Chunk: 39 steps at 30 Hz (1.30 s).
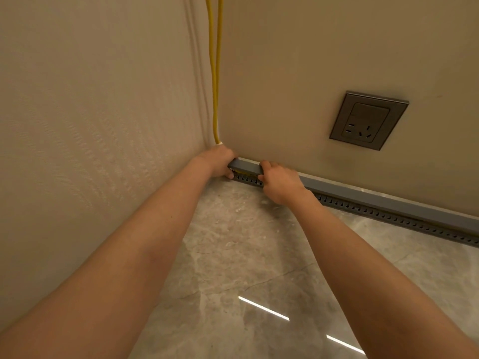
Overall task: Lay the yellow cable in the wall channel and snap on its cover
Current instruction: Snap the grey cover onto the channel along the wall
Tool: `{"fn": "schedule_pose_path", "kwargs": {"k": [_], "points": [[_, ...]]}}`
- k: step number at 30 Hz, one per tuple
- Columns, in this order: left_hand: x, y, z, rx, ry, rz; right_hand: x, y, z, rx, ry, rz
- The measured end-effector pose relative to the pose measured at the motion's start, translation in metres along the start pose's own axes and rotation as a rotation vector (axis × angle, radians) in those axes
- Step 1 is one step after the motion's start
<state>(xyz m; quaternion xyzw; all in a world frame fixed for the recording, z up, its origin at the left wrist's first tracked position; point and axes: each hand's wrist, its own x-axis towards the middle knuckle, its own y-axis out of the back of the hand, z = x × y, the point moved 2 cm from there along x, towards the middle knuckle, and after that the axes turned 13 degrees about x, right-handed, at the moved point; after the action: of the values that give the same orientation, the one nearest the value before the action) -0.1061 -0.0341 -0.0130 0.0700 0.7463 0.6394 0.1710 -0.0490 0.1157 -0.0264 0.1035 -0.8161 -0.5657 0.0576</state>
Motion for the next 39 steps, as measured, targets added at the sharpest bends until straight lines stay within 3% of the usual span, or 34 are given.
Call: {"fn": "schedule_pose_path", "kwargs": {"k": [10, 21, 33, 39], "points": [[0.002, 0.012, -0.005, 0.088, -0.053, -0.183, -0.002, -0.007, 0.004, 0.012, -0.002, -0.038], [0.003, 0.016, -0.008, 0.093, 0.000, -0.181, 0.003, -0.010, 0.006, 0.092, -0.034, -0.041], [0.011, 0.004, -0.009, -0.025, -0.099, -0.251, 0.004, -0.013, 0.011, 0.131, -0.012, 0.018], [-0.006, 0.017, 0.011, 0.359, -0.204, -0.131, 0.001, -0.022, 0.014, -0.018, 0.058, 0.023]]}}
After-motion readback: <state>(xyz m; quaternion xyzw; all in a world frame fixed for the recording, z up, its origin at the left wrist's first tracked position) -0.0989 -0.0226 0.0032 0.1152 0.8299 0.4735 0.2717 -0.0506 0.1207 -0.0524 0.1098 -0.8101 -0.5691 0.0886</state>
